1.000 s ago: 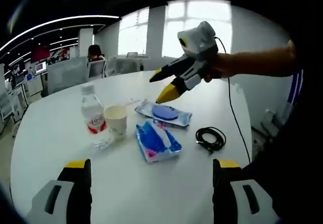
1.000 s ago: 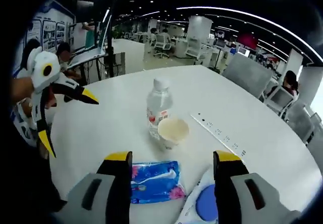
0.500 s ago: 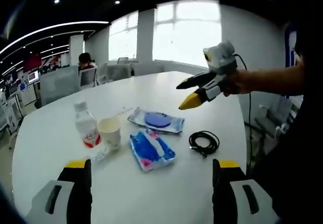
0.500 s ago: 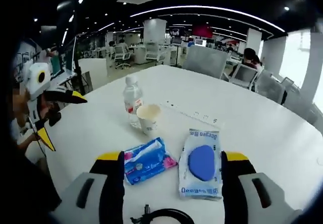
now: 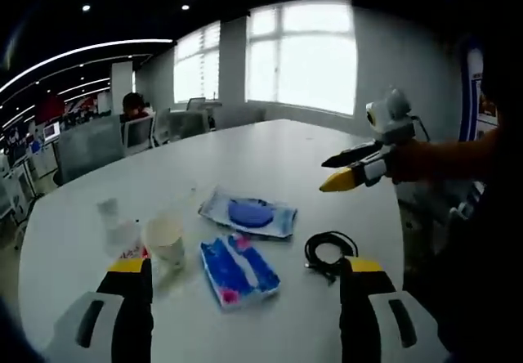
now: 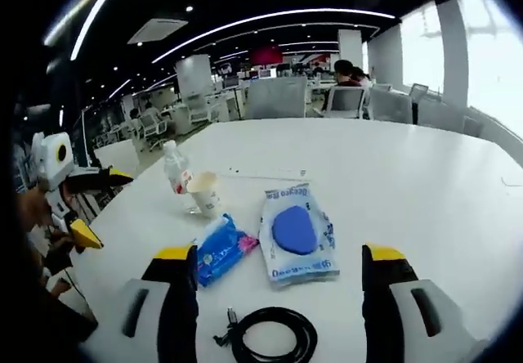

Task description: Arrange the tabletop items into an orderly group along one side of the table until the central work area is clear of visible clutter.

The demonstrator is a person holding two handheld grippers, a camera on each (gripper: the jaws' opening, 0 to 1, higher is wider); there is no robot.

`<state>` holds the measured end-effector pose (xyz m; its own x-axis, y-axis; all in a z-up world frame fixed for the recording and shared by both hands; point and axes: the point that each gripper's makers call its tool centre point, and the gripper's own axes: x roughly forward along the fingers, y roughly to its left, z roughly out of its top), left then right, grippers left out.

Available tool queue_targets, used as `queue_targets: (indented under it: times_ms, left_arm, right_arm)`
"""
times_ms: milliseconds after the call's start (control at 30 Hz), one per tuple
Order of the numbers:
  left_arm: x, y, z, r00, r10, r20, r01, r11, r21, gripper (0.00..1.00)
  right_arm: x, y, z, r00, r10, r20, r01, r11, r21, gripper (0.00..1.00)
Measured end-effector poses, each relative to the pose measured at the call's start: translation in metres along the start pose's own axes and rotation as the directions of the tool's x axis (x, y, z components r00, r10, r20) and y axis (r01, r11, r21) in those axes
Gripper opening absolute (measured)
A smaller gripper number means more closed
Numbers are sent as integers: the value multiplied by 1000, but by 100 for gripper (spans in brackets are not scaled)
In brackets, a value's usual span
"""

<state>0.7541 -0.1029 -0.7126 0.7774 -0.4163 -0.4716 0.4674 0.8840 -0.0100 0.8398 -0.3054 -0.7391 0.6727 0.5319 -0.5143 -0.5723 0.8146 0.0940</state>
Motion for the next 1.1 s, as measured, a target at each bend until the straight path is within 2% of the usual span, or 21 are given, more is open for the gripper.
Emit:
queue_targets:
  times_ms: [133, 400, 467, 567, 667, 700, 767, 867, 933, 1033, 1100]
  left_arm:
    - [19, 0, 16, 1000, -15, -4, 15, 999, 43, 91]
    - [49, 2, 23, 998, -27, -53, 30, 997, 65, 88]
    - [55, 3, 16, 995, -25, -91, 30, 998, 47, 87]
    - [58, 2, 6, 993, -13, -121, 15, 1000, 18, 83]
    - [57, 4, -7, 990, 25, -140, -30, 999, -35, 81]
    - [56, 7, -16, 988, 55, -143, -68, 994, -90, 81]
    - [53, 6, -22, 986, 80, -145, -101, 985, -142, 80]
    - [49, 7, -37, 980, 120, -157, -146, 975, -169, 80]
    - [45, 4, -42, 979, 135, -150, -166, 963, -215, 80]
    - [39, 1, -48, 974, 172, -147, -204, 949, -240, 80]
    - [36, 1, -54, 969, 196, -151, -231, 935, -269, 80]
  right_arm:
    - [4, -2, -7, 1000, 2, -5, -2, 1000, 27, 79]
    - [11, -4, -15, 1000, 12, -5, -12, 997, 73, 76]
    - [15, -2, -18, 999, 30, -14, -29, 996, 82, 76]
    - [22, 4, -17, 997, 78, 4, -78, 996, 52, 73]
    - [28, 14, -16, 990, 140, 6, -140, 990, 16, 72]
    - [31, 17, -13, 986, 163, 17, -163, 986, -16, 72]
    - [34, 21, -7, 981, 192, 22, -190, 980, -67, 70]
    - [40, 26, -1, 973, 232, 10, -229, 968, -102, 68]
    - [45, 26, 0, 968, 250, -21, -250, 953, -173, 67]
    - [49, 34, 12, 954, 299, 29, -285, 931, -227, 63]
    - [54, 38, 9, 947, 320, -11, -312, 914, -260, 60]
